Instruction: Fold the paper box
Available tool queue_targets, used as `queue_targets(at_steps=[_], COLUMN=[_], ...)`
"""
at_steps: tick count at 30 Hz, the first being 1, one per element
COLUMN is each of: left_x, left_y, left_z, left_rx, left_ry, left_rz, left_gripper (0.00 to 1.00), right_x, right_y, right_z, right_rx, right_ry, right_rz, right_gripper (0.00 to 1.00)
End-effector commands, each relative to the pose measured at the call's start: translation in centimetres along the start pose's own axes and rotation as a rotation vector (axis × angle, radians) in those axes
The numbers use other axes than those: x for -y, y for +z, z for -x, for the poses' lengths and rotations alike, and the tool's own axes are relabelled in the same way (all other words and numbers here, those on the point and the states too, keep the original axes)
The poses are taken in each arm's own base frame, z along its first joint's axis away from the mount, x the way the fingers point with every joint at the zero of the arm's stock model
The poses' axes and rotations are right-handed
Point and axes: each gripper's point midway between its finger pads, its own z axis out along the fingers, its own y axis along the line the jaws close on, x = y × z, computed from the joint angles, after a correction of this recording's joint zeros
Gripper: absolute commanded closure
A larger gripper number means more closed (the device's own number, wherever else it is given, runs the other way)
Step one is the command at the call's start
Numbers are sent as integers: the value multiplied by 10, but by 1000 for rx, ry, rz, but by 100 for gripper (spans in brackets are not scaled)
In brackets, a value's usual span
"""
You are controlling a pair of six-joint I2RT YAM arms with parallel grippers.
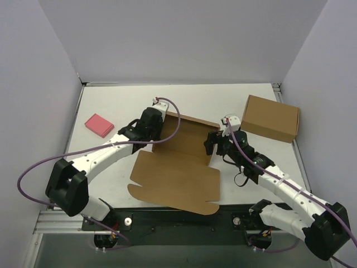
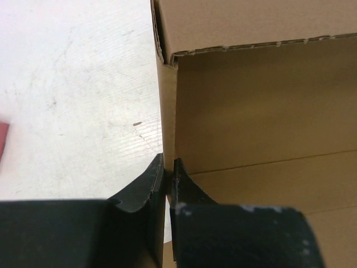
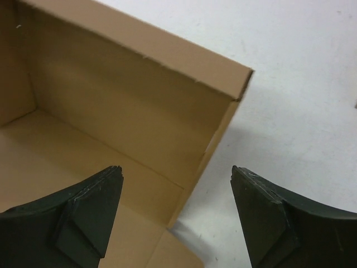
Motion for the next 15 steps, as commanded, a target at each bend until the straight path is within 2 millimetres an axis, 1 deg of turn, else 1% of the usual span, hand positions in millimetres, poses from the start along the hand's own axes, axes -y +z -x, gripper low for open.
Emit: queue_targets(at_steps=[1, 2, 3, 4, 5, 6, 7, 9, 10, 11, 12, 13, 14, 15], left_x=[24, 26, 32, 33, 35, 39, 39, 42, 43, 44, 45, 46, 47, 48], left_y=[5, 4, 7, 7, 7, 9, 8, 7, 7, 6, 4, 4, 3, 3], left_z=[0, -1, -9, -16, -19, -22, -27, -30, -32, -32, -33, -33, -33, -34], left_rx=[-86, -110, -144, -180, -197, -215, -235, -251, -257, -258, -263, -262, -263, -269], left_ry=[27, 35, 50, 60, 65, 73, 78, 83, 83, 83, 82, 81, 80, 81], left_rz=[-162, -177, -206, -216, -228, -245, -253, -271, -277, -281, -294, -301, -307, -311], left_gripper=[100, 100, 100, 100, 100, 100, 100, 100, 100, 100, 100, 100, 100, 100], right_x=[-21, -17, -18, -18, -20, -23, -24, -29, -31, -33, -34, -37, -38, -43], right_y=[-26, -30, -32, -32, -34, -32, -31, -21, -18, -9, -4, -1, 8, 11], right_z=[1, -1, 13, 18, 17, 31, 33, 31, 40, 28, 27, 30, 21, 18], right_rx=[-82, -107, -87, -86, -109, -102, -113, -148, -141, -197, -219, -228, -268, -282], right_ry=[-116, -135, -173, -198, -228, -281, -306, -352, -389, -407, -420, -443, -453, -455], right_rz=[140, 126, 127, 129, 143, 154, 156, 185, 195, 211, 216, 226, 238, 264], right_gripper=[20, 20, 20, 20, 20, 21, 21, 21, 21, 22, 23, 24, 25, 25])
